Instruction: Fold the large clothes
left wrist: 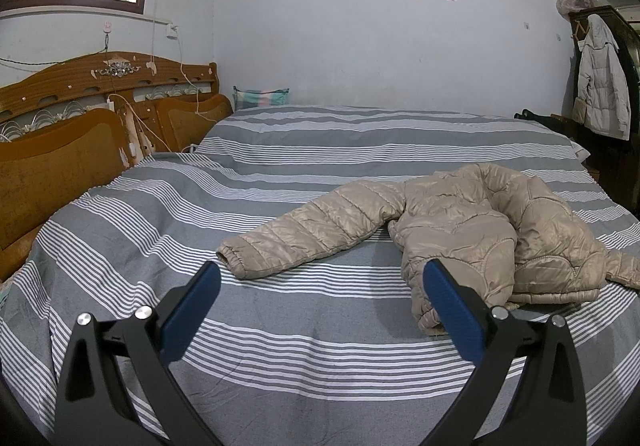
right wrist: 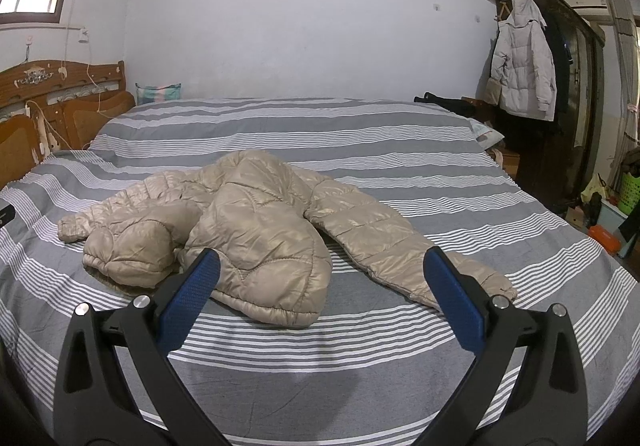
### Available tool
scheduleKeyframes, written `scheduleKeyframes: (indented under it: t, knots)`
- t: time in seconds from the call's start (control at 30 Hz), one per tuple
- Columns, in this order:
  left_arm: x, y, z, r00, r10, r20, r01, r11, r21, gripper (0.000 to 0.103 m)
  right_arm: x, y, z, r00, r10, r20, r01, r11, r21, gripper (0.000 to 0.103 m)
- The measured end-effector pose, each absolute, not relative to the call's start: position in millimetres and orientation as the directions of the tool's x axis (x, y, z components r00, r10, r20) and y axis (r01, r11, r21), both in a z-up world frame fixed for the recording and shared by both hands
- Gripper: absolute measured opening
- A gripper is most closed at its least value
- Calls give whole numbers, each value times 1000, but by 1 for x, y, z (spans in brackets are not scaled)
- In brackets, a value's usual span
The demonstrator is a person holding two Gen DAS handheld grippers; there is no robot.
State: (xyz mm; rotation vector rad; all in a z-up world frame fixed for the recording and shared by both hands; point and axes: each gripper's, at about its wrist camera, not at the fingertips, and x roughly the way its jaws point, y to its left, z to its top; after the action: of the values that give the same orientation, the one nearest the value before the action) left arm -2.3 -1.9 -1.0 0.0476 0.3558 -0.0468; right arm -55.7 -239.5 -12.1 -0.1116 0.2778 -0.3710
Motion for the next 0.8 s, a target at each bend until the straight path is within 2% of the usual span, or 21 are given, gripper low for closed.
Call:
scheduleKeyframes:
  t: [0.8]
  knots:
    - [-1,-3,-2,935,-35,-352,53,998,40,101,-56,-239,-12,895,-372,-248,341,927,-158,100]
